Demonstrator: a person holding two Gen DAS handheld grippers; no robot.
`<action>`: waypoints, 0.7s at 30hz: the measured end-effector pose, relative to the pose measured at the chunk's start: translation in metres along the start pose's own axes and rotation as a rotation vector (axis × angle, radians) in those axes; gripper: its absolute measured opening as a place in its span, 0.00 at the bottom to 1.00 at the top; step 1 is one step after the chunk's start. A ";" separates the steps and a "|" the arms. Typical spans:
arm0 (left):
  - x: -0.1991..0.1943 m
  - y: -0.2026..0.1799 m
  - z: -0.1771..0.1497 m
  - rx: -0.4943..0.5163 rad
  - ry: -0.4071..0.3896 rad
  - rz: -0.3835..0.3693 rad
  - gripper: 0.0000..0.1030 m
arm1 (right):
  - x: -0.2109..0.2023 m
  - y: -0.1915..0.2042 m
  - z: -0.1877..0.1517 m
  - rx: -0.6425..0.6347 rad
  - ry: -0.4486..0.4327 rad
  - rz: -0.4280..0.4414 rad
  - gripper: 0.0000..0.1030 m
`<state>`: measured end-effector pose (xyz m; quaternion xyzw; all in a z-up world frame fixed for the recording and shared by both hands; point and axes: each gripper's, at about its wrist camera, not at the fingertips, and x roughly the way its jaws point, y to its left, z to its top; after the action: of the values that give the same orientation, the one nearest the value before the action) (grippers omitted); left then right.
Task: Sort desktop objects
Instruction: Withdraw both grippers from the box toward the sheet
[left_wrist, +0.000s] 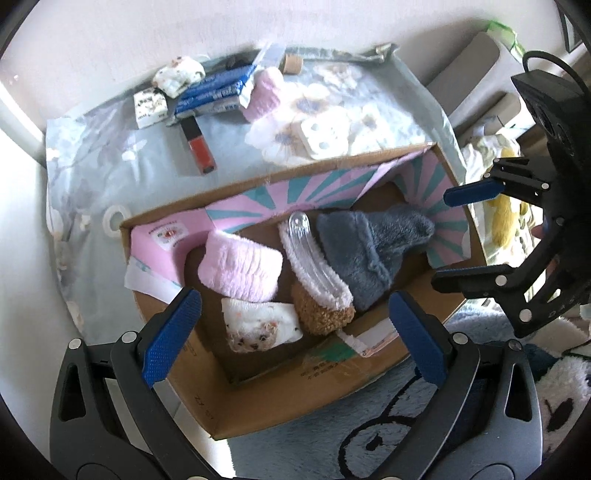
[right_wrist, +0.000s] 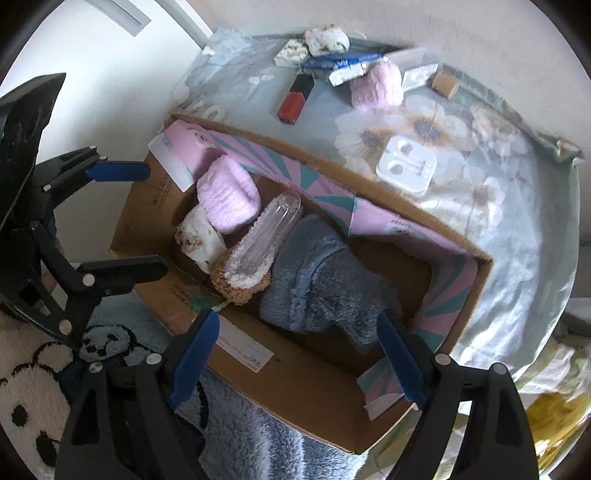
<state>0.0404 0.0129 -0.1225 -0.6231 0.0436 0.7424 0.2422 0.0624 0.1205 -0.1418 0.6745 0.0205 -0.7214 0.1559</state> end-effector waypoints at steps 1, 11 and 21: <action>-0.002 0.001 0.001 -0.005 -0.007 -0.001 0.98 | -0.004 0.000 0.000 0.001 -0.009 0.012 0.83; -0.045 0.013 0.015 -0.014 -0.154 0.052 0.98 | -0.055 -0.007 0.014 0.034 -0.151 -0.041 0.83; -0.069 0.058 0.043 -0.092 -0.252 0.059 0.98 | -0.090 -0.040 0.038 0.151 -0.295 -0.032 0.83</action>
<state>-0.0148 -0.0431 -0.0615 -0.5338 -0.0030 0.8229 0.1948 0.0194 0.1668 -0.0575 0.5707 -0.0464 -0.8143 0.0946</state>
